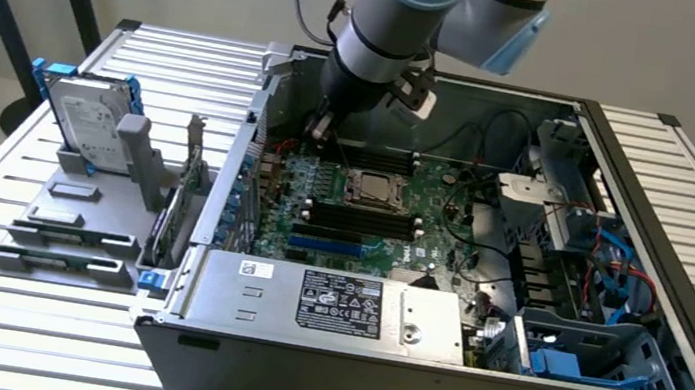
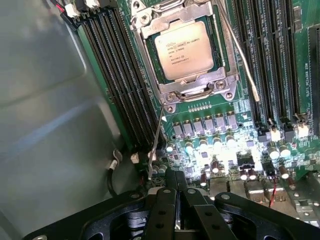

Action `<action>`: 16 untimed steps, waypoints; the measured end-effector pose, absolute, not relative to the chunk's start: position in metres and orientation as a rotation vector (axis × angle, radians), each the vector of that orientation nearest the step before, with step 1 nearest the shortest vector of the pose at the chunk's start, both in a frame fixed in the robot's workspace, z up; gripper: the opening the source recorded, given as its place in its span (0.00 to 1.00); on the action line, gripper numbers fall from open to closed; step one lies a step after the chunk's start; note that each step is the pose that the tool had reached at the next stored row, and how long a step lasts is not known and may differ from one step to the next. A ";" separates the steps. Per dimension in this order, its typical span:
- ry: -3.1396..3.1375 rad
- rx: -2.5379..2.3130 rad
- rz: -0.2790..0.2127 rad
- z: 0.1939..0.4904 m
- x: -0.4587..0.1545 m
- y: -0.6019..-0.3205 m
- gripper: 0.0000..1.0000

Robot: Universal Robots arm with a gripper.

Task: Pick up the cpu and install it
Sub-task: 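Install the first cpu locking lever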

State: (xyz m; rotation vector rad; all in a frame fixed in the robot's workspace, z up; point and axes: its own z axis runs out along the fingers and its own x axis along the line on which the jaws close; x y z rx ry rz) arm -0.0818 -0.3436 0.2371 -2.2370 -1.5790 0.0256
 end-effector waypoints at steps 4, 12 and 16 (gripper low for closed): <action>-1.528 -2.271 0.013 0.237 -0.083 -0.344 0.11; -1.437 -2.325 -0.012 0.240 -0.087 -0.344 0.11; -1.403 -2.345 -0.022 0.243 -0.088 -0.344 0.11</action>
